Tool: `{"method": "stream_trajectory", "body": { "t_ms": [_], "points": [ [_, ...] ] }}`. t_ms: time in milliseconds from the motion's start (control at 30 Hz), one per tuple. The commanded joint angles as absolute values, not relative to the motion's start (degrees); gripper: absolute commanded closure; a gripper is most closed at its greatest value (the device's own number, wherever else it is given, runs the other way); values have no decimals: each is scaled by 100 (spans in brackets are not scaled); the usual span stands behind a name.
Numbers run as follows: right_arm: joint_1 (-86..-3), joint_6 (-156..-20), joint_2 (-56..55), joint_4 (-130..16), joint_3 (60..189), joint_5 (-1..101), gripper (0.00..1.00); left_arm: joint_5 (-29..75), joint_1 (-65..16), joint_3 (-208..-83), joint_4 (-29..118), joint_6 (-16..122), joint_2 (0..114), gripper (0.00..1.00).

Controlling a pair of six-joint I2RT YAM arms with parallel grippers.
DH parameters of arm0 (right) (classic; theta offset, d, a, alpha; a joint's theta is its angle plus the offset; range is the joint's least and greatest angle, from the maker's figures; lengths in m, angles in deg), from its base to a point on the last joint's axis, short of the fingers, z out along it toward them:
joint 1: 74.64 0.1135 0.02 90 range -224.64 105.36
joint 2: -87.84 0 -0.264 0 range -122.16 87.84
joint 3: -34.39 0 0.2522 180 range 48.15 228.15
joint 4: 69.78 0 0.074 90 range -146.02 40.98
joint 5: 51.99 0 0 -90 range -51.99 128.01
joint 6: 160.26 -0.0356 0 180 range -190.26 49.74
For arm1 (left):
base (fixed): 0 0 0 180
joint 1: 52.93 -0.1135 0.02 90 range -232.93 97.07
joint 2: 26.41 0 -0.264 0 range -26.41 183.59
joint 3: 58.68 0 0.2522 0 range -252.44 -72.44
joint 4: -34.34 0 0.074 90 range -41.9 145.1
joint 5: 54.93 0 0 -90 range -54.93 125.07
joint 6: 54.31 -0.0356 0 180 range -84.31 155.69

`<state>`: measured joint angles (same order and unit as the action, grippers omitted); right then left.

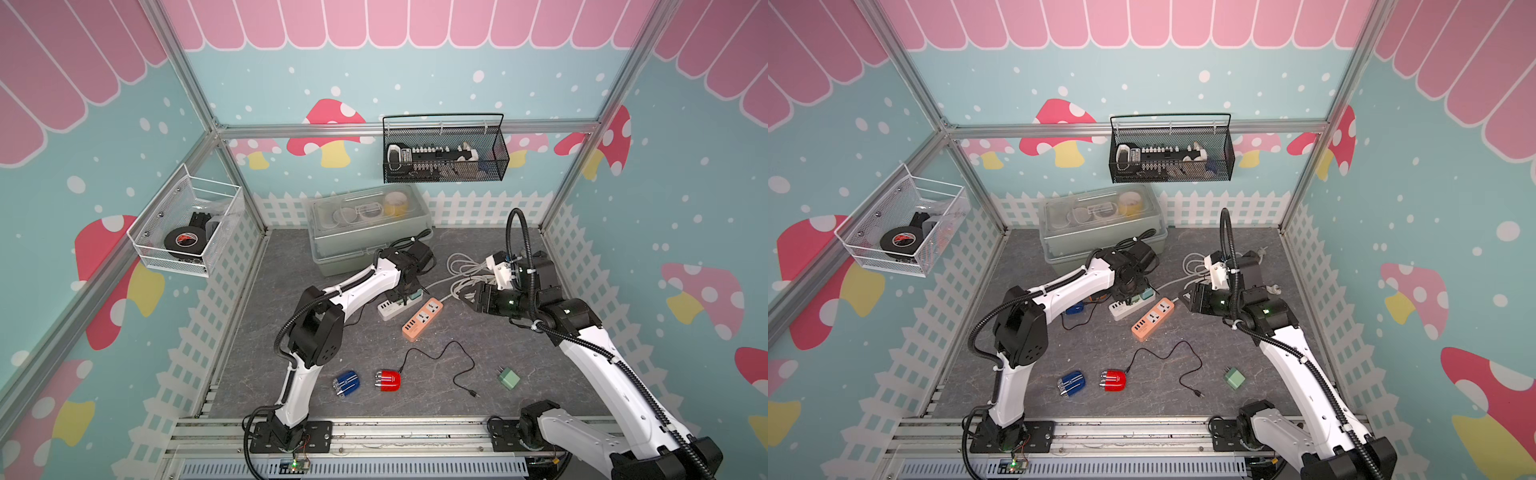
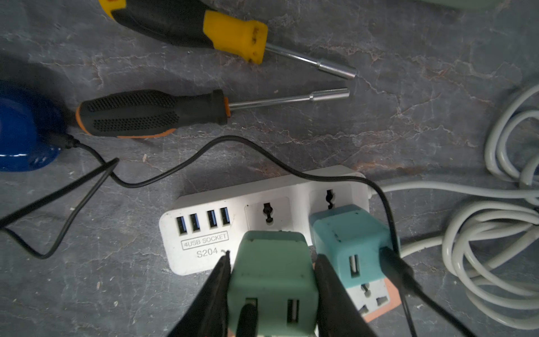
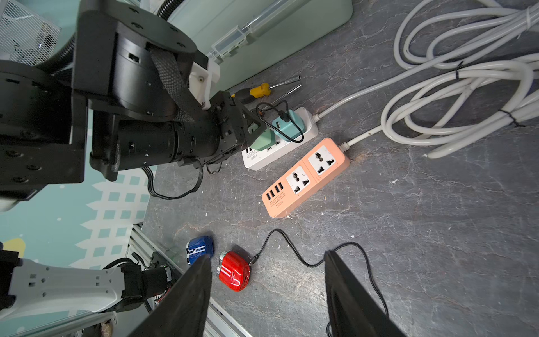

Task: Charge the electric shaver
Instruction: Insert the plug into the socket.

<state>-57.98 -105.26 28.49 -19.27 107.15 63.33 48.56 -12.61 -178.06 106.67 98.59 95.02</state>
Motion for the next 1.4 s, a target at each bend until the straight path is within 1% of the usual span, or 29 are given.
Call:
{"method": "stream_trajectory", "body": {
  "t_ms": [0,400,800,1067,1367],
  "points": [
    [-5748,-10506,2946,-1964,10596,6331,39,4940,-1172,-17776,10822,10050,9592,100],
    [-5750,-10561,3036,-1989,10494,6314,39,4927,-1135,-17800,10786,10123,9743,100],
    [-5750,-10594,3036,-2026,10432,6329,39,5304,-1048,-17652,10804,10170,9909,100],
    [-5750,-10646,3080,-2080,10352,6325,39,5283,-982,-17530,10804,10376,9951,100],
    [-5750,-10682,3097,-2095,10320,6338,39,5252,-1038,-17656,10812,10173,10223,100]
  ]
}}
